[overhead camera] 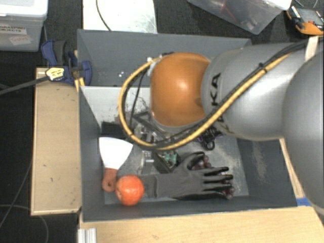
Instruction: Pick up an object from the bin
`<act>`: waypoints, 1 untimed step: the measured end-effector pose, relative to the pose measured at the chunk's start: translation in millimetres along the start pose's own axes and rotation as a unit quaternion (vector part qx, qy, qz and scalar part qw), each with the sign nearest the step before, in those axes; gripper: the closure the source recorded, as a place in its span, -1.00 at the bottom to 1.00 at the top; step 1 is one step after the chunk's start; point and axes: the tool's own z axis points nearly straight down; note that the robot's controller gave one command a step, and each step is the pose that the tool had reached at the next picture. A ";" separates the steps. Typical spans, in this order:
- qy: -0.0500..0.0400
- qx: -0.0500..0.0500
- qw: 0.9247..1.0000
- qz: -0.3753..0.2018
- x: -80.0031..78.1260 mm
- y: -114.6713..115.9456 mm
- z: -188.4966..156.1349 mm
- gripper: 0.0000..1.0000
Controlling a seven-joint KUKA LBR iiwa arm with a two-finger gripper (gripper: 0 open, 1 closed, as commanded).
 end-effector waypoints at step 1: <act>0.000 0.000 1.000 0.000 0.0 0.1 0.2 -1.00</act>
Offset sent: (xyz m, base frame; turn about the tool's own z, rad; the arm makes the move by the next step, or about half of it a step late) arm -0.0092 0.0168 -0.0698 -0.0218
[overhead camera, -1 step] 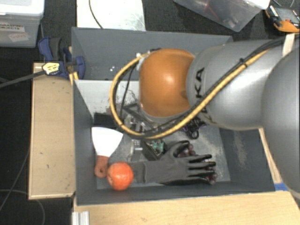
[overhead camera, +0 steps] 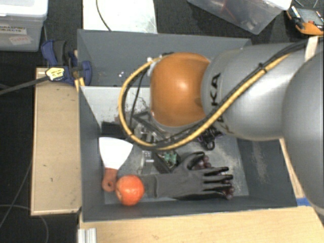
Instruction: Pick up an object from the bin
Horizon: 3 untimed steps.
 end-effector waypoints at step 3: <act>0.006 0.007 1.000 -0.004 11.4 11.5 120.8 -1.00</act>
Offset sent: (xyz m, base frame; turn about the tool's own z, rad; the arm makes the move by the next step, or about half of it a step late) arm -0.0400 -0.1070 -0.0756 0.1952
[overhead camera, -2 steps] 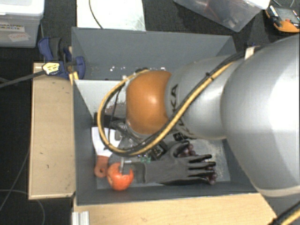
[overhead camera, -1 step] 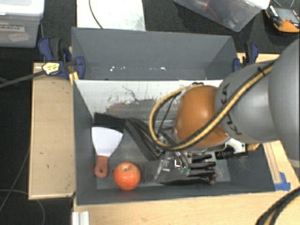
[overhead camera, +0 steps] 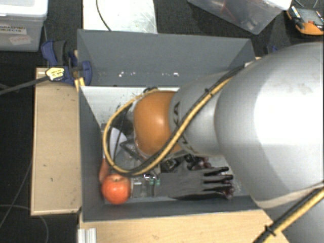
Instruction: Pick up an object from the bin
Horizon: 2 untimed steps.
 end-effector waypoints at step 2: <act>-0.007 -0.008 0.999 -0.038 -10.4 -55.4 -12.9 -1.00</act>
Offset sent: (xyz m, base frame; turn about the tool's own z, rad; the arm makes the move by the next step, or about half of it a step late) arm 0.0096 -0.0406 0.0057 -0.0921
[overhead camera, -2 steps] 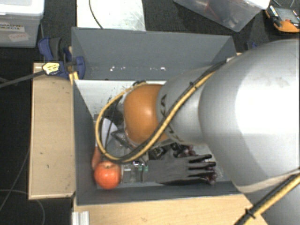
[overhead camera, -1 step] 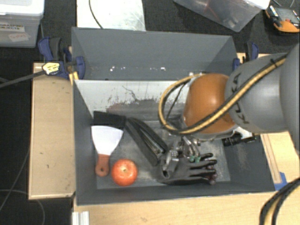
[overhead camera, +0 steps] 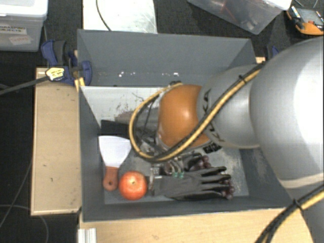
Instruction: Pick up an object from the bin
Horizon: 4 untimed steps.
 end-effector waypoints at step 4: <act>-0.011 0.005 0.999 0.034 -15.8 -202.3 -10.1 1.00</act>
Offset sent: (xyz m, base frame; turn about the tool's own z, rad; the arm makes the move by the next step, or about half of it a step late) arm 0.0000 0.0000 0.0000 0.0000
